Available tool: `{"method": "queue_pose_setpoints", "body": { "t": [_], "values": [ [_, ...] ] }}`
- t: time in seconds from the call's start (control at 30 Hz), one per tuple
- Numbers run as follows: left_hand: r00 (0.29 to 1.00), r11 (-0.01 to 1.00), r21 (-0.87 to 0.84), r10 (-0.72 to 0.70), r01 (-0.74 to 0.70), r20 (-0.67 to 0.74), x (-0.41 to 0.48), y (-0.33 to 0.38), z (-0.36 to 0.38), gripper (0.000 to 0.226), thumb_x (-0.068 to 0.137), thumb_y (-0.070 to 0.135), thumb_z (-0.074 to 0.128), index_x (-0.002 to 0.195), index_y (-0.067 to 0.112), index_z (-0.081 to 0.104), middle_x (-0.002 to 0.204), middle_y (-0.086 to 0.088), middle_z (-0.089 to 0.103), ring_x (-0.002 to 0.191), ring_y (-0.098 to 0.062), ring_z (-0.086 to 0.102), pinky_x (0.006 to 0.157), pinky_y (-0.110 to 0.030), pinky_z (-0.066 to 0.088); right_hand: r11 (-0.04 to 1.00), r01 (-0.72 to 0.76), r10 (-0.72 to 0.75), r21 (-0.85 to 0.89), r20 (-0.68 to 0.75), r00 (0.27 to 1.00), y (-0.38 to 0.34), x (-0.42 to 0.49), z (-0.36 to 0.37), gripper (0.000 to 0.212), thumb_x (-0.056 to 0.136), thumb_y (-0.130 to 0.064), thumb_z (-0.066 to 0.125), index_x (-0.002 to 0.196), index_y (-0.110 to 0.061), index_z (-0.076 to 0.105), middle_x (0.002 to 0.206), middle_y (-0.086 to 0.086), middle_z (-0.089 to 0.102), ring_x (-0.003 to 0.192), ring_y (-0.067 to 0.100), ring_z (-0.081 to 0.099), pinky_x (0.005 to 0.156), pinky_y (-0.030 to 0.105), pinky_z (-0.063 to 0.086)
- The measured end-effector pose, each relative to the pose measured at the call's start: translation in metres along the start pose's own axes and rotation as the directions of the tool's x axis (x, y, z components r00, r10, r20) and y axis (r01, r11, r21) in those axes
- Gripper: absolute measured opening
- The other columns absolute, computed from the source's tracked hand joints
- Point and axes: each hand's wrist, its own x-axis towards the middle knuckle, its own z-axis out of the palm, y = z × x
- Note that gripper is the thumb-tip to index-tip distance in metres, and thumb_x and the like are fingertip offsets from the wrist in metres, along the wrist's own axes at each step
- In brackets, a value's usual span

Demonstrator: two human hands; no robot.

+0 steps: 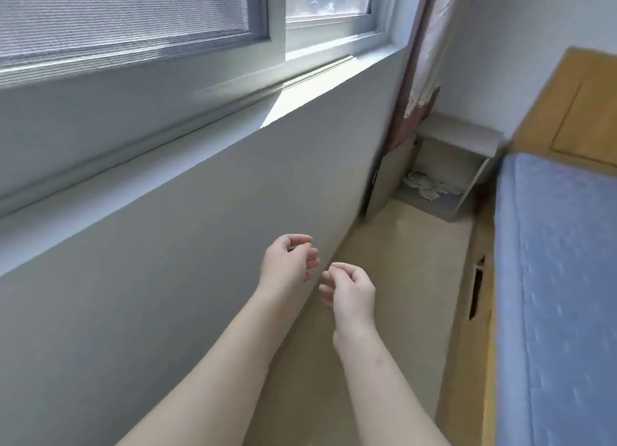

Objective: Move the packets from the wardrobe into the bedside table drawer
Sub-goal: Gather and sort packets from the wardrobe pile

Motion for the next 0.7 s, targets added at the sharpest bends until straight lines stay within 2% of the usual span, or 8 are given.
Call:
{"method": "queue_pose_setpoints", "body": {
  "t": [0.1, 0.33, 0.57, 0.7],
  "values": [
    [0.995, 0.999, 0.033, -0.013, 0.01, 0.1, 0.042, 0.013, 0.025, 0.017, 0.094, 0.009, 0.046, 0.093, 0.019, 0.059, 0.088, 0.0, 0.064, 0.077, -0.01, 0.063, 0.071, -0.024, 0.05, 0.998, 0.004, 0.001, 0.057, -0.098, 0.995, -0.019, 0.038, 0.005, 0.008, 0.093, -0.01, 0.051, 0.094, -0.013, 0.058, 0.097, 0.005, 0.061, 0.07, 0.013, 0.056, 0.067, 0.023, 0.043],
    [0.964, 0.992, 0.122, -0.021, -0.012, 0.266, 0.105, 0.032, 0.08, 0.018, 0.093, 0.01, 0.046, 0.096, 0.021, 0.06, 0.095, -0.002, 0.066, 0.083, -0.012, 0.065, 0.076, -0.027, 0.051, 0.994, 0.029, 0.0, 0.109, -0.26, 0.966, -0.052, 0.099, -0.007, 0.01, 0.092, -0.01, 0.051, 0.089, -0.016, 0.058, 0.089, 0.001, 0.061, 0.069, 0.013, 0.056, 0.065, 0.023, 0.043],
    [0.952, 0.988, 0.151, -0.014, -0.034, 0.306, 0.163, 0.043, 0.14, 0.018, 0.093, 0.012, 0.045, 0.097, 0.022, 0.06, 0.098, -0.003, 0.067, 0.084, -0.012, 0.065, 0.072, -0.024, 0.05, 0.99, 0.047, -0.002, 0.134, -0.318, 0.948, -0.08, 0.172, -0.027, 0.011, 0.091, -0.01, 0.052, 0.087, -0.018, 0.058, 0.087, -0.001, 0.062, 0.072, 0.015, 0.058, 0.069, 0.027, 0.045],
    [0.953, 0.988, 0.15, -0.017, -0.03, 0.303, 0.204, 0.043, 0.197, 0.018, 0.093, 0.011, 0.046, 0.093, 0.023, 0.06, 0.097, -0.003, 0.067, 0.084, -0.014, 0.065, 0.074, -0.026, 0.05, 0.99, 0.048, -0.006, 0.133, -0.298, 0.955, -0.104, 0.235, -0.051, 0.011, 0.091, -0.011, 0.052, 0.087, -0.019, 0.059, 0.087, -0.001, 0.063, 0.073, 0.015, 0.059, 0.07, 0.027, 0.045]
  ]
}}
